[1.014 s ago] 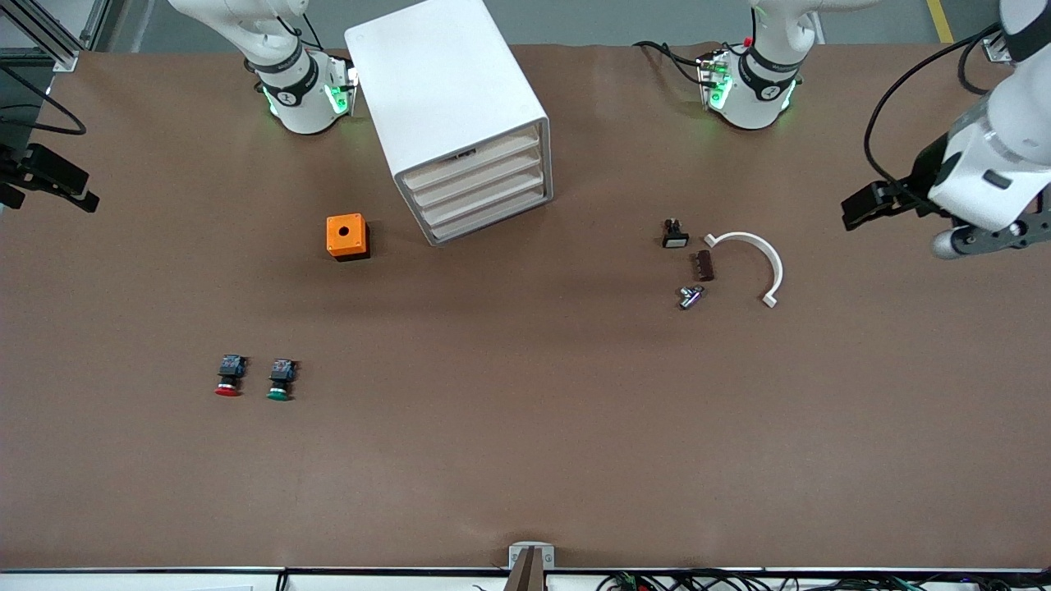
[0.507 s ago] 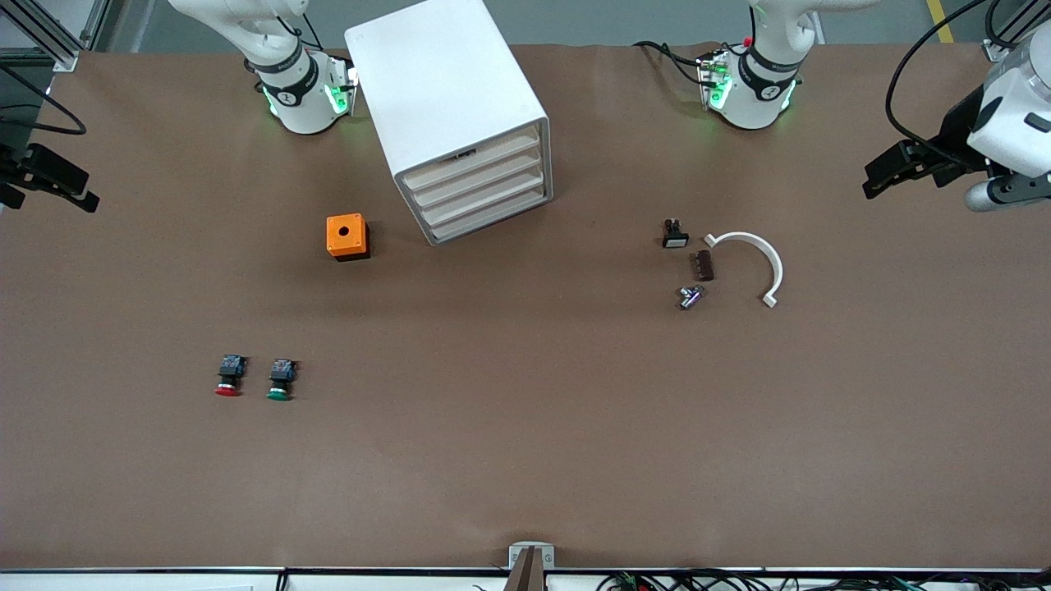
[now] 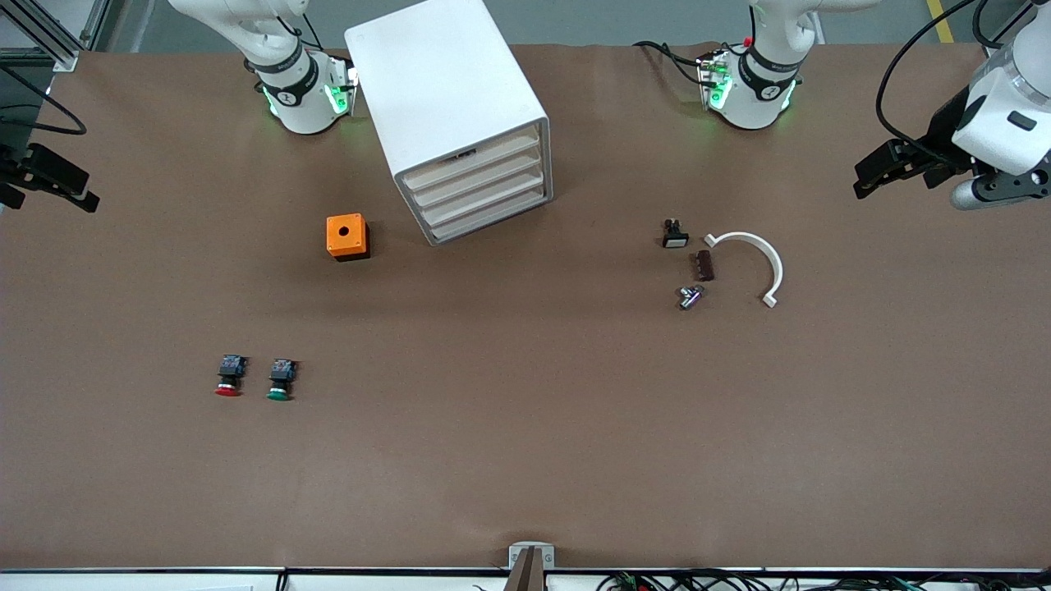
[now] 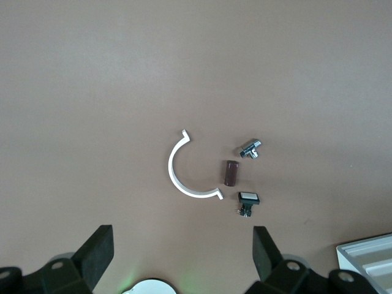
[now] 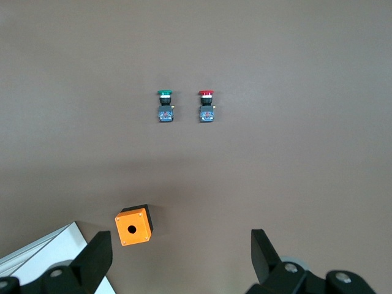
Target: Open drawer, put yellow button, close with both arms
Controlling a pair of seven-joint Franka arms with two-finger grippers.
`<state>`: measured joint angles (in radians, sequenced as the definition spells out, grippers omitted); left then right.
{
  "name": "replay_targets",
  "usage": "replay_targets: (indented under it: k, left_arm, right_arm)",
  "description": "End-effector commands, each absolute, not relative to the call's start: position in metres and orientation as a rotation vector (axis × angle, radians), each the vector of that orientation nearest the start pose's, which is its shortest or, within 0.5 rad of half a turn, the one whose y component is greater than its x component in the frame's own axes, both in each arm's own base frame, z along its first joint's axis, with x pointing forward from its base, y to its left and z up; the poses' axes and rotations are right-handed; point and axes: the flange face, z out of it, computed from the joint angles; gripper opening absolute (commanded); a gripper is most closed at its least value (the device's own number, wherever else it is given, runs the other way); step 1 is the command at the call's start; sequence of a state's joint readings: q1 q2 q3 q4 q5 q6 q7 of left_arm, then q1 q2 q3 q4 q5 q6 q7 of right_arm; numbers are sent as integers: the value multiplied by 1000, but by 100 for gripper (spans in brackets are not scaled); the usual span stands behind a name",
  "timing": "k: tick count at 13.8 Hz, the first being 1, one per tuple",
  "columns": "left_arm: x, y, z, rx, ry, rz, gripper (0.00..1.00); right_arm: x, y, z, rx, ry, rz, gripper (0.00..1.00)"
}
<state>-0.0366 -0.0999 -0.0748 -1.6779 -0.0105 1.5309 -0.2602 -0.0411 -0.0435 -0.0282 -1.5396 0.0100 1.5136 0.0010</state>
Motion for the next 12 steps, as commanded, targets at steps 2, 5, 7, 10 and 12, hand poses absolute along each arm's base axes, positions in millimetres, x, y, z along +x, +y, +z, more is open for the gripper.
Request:
replay_targets:
  k: [2, 5, 7, 10, 12]
  left_arm:
    - [517, -59, 629, -3094, -180, 37, 100]
    - [519, -56, 633, -3097, -149, 31, 100]
    - [523, -55, 634, -3099, -135, 25, 100]
    - [532, -58, 639, -3103, -140, 6, 100]
    - [532, -58, 639, -3103, -140, 6, 100]
  right_arm:
    - [534, -36, 661, -3143, 90, -36, 100]
    - [534, -36, 662, -3143, 87, -38, 100]
    - [534, -36, 661, -3143, 87, -36, 100]
    - [534, -36, 662, -3143, 87, -38, 100]
    - [534, -36, 662, -3143, 87, -38, 100]
